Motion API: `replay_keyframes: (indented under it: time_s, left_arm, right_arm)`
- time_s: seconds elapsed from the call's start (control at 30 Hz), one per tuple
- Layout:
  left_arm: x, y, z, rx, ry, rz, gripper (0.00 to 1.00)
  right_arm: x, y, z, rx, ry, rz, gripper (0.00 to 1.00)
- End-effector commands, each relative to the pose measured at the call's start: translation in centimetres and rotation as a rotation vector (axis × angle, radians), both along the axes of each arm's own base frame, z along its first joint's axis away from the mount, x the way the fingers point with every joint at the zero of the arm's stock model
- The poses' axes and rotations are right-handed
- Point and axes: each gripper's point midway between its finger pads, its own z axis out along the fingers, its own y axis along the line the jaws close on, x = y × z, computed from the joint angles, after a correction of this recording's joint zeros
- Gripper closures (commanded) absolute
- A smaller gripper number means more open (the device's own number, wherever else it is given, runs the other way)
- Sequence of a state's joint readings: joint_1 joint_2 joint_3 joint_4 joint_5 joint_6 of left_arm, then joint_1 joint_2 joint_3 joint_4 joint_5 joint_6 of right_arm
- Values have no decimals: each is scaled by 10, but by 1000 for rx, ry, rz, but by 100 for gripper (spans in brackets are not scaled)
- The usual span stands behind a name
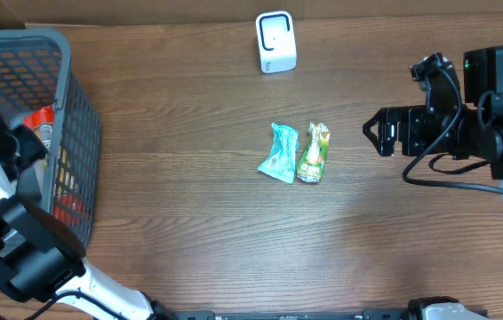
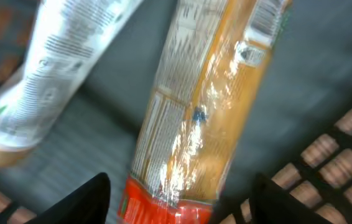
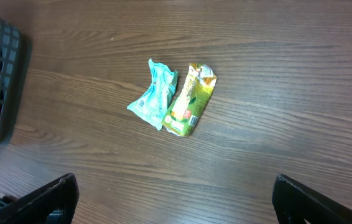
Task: Scan the item barcode
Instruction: 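Reach into the basket and grasp the red-capped pasta package with left gripper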
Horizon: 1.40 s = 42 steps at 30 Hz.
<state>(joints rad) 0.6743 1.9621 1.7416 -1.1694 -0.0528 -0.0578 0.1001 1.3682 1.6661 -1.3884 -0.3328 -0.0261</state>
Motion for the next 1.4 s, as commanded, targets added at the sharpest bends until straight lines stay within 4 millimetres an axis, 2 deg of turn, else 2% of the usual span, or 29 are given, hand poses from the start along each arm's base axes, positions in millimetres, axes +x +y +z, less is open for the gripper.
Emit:
replay_keyframes:
  time_s: [0.0, 0.23, 0.53, 0.6, 0.63, 0.7, 0.73, 0.77, 0.9, 1.0, 1.1, 1.17, 1.37]
  left_arm:
    - [-6, -5, -30, -18, 15, 17, 35]
    - [-6, -5, -78, 8, -19, 16, 20]
    - [-8, -7, -107, 29, -46, 16, 14]
    - [-10, -9, -112, 30, -47, 16, 23]
    - [-10, -9, -113, 30, -48, 16, 34]
    - [-11, -10, -115, 29, -45, 16, 67]
    - [-12, -10, -115, 28, -44, 16, 88]
    - [-12, -10, -116, 28, -44, 16, 96]
    - [-14, -11, -115, 27, -29, -2, 96]
    - [-14, -10, -106, 39, -16, -63, 96]
    - [-7, -4, -84, 64, -40, -70, 96]
    - [0, 2, -61, 91, -71, -70, 96]
    - [19, 15, 27, 190, -205, -62, 96]
  right_arm:
    - [2, 1, 7, -4, -27, 9, 0]
    - [2, 1, 7, -4, -27, 10, 0]
    - [2, 1, 7, -3, -27, 10, 0]
    - [2, 1, 7, -3, -27, 10, 0]
    - [2, 1, 7, -3, -27, 10, 0]
    - [2, 1, 7, -3, -27, 10, 0]
    - [2, 1, 7, -3, -27, 10, 0]
    - [2, 1, 7, -3, -27, 10, 0]
    - [2, 1, 7, -4, -27, 9, 0]
    - [2, 1, 7, -4, -27, 9, 0]
    - [2, 1, 7, -3, -27, 10, 0]
    - [2, 1, 7, -4, -27, 9, 0]
    - [2, 1, 7, -4, -27, 10, 0]
